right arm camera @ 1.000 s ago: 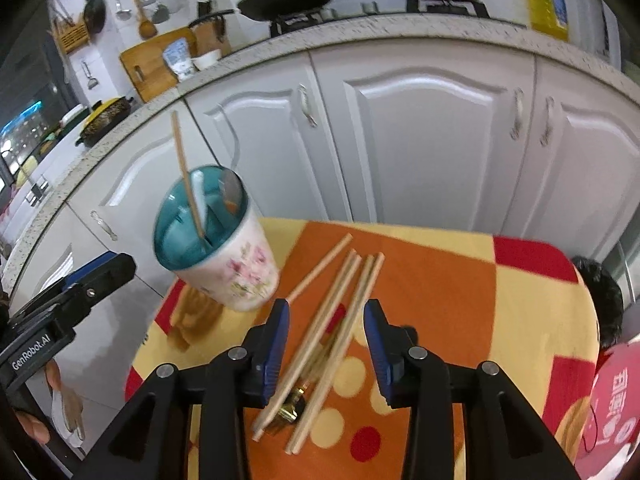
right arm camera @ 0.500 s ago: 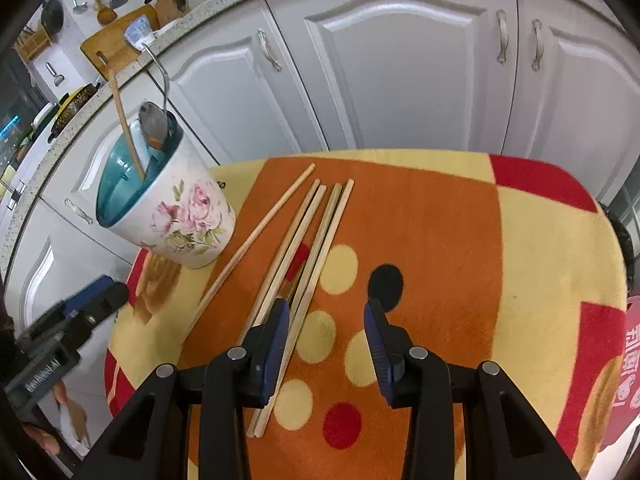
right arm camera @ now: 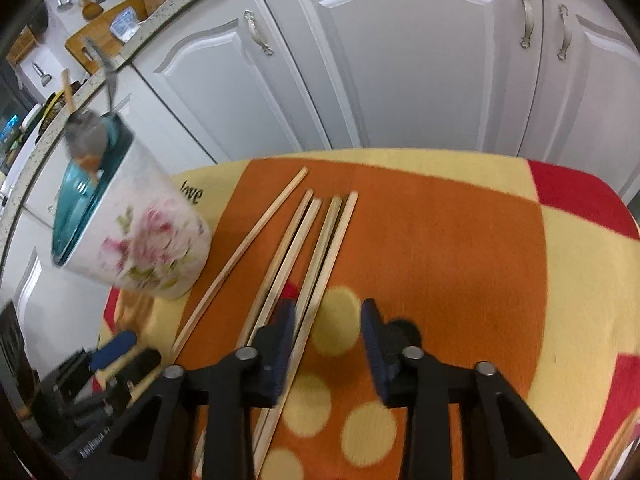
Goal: Organize utensils
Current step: 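Move both open grippers from the holder down to the loose chopsticks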
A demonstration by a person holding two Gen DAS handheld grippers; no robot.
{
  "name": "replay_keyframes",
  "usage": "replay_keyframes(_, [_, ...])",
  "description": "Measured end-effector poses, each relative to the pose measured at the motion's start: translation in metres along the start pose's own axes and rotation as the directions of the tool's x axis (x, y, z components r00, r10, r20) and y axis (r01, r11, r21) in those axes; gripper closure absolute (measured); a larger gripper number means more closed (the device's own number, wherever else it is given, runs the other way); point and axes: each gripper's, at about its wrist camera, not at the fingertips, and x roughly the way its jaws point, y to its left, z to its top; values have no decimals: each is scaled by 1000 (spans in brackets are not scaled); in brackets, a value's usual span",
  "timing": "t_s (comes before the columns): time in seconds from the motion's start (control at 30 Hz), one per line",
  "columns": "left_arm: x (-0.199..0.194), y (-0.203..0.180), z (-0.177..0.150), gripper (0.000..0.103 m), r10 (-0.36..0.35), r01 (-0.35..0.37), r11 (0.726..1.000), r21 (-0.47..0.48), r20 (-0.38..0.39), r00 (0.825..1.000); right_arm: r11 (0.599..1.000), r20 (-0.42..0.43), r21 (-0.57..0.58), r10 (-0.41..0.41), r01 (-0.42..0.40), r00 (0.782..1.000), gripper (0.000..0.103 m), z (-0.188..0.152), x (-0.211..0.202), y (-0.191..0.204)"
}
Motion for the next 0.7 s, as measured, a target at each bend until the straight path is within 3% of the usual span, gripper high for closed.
replay_keyframes(0.47, [18,-9,7,55,-21,21,1000,23,0,1000,999,-24,-23,-48,48,999,82,32,31,3])
replay_keyframes(0.63, [18,-9,7,55,-23,23,999,26,0,1000,996,-27,-61,-71,69,997,90,35,33,7])
replay_keyframes(0.7, [18,-10,8,66,-39,39,998,39,-4,999,990,-25,-95,-103,100,994,92,36,32,10])
